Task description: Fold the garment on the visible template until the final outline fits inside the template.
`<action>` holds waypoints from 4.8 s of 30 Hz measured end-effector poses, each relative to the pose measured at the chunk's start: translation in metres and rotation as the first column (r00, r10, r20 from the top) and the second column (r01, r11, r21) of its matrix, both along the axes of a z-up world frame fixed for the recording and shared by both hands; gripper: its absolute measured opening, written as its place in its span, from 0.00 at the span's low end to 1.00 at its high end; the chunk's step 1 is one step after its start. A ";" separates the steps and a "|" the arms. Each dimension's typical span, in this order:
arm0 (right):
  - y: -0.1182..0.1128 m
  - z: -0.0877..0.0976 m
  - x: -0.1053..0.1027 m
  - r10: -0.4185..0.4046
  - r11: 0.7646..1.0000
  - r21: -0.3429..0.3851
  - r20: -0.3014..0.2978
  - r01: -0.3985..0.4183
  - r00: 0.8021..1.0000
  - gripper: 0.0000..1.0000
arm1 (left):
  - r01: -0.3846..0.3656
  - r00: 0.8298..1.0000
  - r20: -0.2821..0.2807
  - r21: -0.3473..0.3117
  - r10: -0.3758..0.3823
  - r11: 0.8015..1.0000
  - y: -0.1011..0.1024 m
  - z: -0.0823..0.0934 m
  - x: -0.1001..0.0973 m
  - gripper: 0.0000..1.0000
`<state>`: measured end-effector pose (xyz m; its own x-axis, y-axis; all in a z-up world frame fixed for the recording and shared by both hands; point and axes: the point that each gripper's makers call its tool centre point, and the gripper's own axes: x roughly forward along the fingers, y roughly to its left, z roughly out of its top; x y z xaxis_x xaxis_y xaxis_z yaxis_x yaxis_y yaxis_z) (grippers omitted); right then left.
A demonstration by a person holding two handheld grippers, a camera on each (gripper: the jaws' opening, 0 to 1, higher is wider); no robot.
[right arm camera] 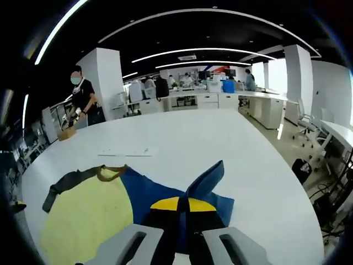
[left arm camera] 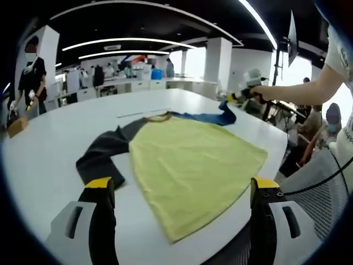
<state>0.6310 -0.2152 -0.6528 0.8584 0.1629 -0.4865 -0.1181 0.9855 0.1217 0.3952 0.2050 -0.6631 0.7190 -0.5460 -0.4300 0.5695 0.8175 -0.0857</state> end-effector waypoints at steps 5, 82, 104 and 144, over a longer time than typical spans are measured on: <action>0.021 0.004 -0.005 0.015 1.000 0.005 -0.001 -0.015 1.000 0.00 | -0.003 1.000 -0.002 -0.007 0.003 1.000 -0.001 0.000 0.001 0.99; 0.245 0.026 0.013 0.348 0.936 0.054 -0.007 -0.347 0.938 0.00 | 0.009 1.000 -0.020 -0.014 -0.009 1.000 -0.003 -0.006 -0.002 0.99; 0.304 0.040 -0.002 0.454 0.890 0.049 0.006 -0.454 0.891 0.00 | 0.000 1.000 -0.028 -0.016 0.000 1.000 0.001 -0.009 -0.002 0.99; 0.379 -0.022 -0.016 0.596 0.801 -0.044 -0.043 -0.597 0.802 0.00 | -0.024 0.998 -0.053 -0.012 0.024 1.000 0.007 -0.019 -0.005 0.99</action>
<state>0.6152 0.1636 -0.6747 0.5873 0.6121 -0.5295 -0.6821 0.7265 0.0832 0.3898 0.2115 -0.6817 0.7083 -0.5344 -0.4612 0.5441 0.8296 -0.1256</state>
